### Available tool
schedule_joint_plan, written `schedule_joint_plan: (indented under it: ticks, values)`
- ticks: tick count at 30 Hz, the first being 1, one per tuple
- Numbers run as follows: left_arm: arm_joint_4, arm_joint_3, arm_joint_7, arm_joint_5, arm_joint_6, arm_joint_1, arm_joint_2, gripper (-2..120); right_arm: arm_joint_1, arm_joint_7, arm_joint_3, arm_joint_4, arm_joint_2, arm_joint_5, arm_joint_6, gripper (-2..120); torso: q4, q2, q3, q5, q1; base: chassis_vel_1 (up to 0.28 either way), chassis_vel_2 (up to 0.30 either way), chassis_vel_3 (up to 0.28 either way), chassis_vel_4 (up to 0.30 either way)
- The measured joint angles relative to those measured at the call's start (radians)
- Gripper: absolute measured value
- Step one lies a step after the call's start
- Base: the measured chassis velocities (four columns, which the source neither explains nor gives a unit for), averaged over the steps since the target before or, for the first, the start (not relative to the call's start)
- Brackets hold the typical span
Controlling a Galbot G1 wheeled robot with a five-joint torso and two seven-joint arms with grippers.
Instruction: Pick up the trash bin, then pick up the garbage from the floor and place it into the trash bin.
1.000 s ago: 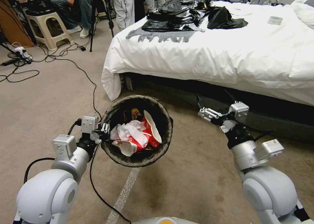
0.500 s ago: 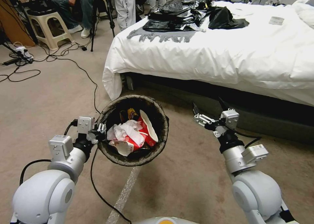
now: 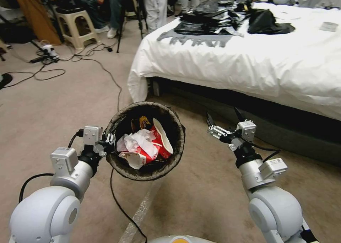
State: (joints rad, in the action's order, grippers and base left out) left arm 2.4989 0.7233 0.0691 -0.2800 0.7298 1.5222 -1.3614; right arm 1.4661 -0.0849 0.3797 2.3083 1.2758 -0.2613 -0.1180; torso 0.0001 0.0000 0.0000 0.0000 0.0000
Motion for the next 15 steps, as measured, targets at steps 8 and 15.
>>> schedule_joint_plan:
  ticks: [8,15]
  values:
    - [0.001,0.004,0.000,-0.004,0.002,0.003,0.001,1,-0.003,-0.004,0.000,0.004,-0.002,-0.004,-0.006,100,-0.0001,0.000,0.000,0.0000,0.000,0.067,0.076,0.079,0.080]
    - [0.002,0.005,0.000,-0.006,0.005,0.001,0.001,1,-0.012,-0.005,0.002,0.004,-0.008,-0.010,-0.012,100,-0.0002,0.000,0.000,0.0000,0.000,0.077,0.067,0.069,0.072]
